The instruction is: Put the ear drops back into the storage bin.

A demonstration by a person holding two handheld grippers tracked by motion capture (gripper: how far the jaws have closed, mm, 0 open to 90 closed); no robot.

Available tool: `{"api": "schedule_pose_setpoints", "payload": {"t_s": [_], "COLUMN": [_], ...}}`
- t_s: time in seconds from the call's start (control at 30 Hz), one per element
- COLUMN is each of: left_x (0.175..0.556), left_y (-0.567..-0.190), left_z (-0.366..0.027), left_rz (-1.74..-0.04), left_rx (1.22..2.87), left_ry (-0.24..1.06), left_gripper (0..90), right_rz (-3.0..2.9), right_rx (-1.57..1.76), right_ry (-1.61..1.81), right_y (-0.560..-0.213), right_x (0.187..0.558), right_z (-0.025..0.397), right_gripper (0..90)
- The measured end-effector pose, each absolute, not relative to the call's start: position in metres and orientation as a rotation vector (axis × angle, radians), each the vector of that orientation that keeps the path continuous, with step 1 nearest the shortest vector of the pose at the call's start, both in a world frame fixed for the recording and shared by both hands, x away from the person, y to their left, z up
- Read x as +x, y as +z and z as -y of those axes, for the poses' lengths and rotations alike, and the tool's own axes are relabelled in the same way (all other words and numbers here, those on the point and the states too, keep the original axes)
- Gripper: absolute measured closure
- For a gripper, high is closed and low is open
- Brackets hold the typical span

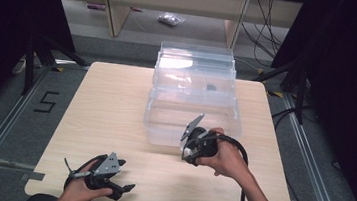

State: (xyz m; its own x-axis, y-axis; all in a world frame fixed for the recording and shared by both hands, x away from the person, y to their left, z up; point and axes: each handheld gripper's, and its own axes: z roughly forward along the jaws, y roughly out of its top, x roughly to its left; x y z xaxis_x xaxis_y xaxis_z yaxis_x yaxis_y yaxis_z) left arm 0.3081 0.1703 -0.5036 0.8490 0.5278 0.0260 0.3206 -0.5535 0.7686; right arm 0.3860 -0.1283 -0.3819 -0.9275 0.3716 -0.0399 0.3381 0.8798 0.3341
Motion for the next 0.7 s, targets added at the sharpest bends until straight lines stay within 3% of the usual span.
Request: {"api": "schedule_pose_setpoints", "payload": {"t_s": [0.7], "left_x": [0.308], "left_y": [-0.504], "left_z": [-0.17], "left_rz": [-0.615], "left_rx": [2.201], "left_ry": [0.326], "left_gripper": [15.1], "right_rz": [-2.853], "right_rx": [0.704], "right_ry": [0.45], "right_y": [-0.344], "right_x": [0.423], "right_z": [0.175], "right_gripper": [60.1]}}
